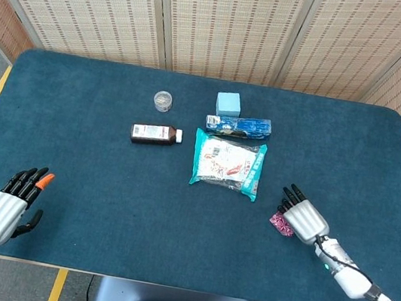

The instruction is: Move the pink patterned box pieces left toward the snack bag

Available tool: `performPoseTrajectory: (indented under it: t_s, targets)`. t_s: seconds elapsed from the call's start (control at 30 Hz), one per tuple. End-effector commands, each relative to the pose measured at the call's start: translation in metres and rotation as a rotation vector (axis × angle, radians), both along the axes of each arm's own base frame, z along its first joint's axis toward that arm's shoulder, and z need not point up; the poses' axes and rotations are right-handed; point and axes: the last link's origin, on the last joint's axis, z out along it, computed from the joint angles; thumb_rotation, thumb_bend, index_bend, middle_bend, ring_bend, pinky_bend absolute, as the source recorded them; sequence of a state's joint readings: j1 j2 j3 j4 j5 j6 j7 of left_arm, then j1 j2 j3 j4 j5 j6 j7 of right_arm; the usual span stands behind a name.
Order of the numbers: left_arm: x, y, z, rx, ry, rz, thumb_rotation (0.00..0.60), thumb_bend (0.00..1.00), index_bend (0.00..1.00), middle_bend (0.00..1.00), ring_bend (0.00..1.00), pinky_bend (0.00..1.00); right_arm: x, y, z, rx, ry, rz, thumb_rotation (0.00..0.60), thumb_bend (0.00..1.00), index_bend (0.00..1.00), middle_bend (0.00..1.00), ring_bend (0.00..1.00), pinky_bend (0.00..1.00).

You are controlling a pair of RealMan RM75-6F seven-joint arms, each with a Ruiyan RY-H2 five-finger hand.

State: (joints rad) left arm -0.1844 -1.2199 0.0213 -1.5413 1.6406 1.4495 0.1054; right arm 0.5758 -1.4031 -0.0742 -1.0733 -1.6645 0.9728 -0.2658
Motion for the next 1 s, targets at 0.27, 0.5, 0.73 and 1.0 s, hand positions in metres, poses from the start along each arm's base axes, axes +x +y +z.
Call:
performPoseTrajectory:
  t_s: [0.27,0.5,0.73,1.0]
  targets:
    - [0.0004,-0.0007,0.0004,-0.001,0.0,-0.001,0.6,0.48,0.0,0.0,0.0,0.12,-0.0008,-0.0001,-0.0027,-0.006,0.01,0.001,0.6,0.21,0.35,0.27,0.04,0.0]
    - [0.0009,-0.0008,0.0004,-0.004,-0.001,-0.005,0.6,0.48,0.0,0.0,0.0,0.12,0.0013,-0.0011,-0.0031,-0.022,-0.003,0.007,0.6,0.21,0.48,0.36,0.13,0.0]
    - [0.0008,-0.0004,0.0006,-0.006,-0.003,-0.006,0.6,0.48,0.0,0.0,0.0,0.12,0.0023,-0.0017,-0.0039,-0.029,-0.009,0.013,0.6,0.22,0.56,0.39,0.16,0.0]
    - [0.0007,-0.0007,0.0001,-0.009,-0.003,-0.005,0.6,0.48,0.0,0.0,0.0,0.12,0.0029,-0.0027,-0.0014,-0.043,-0.008,0.03,0.6,0.21,0.63,0.43,0.19,0.0]
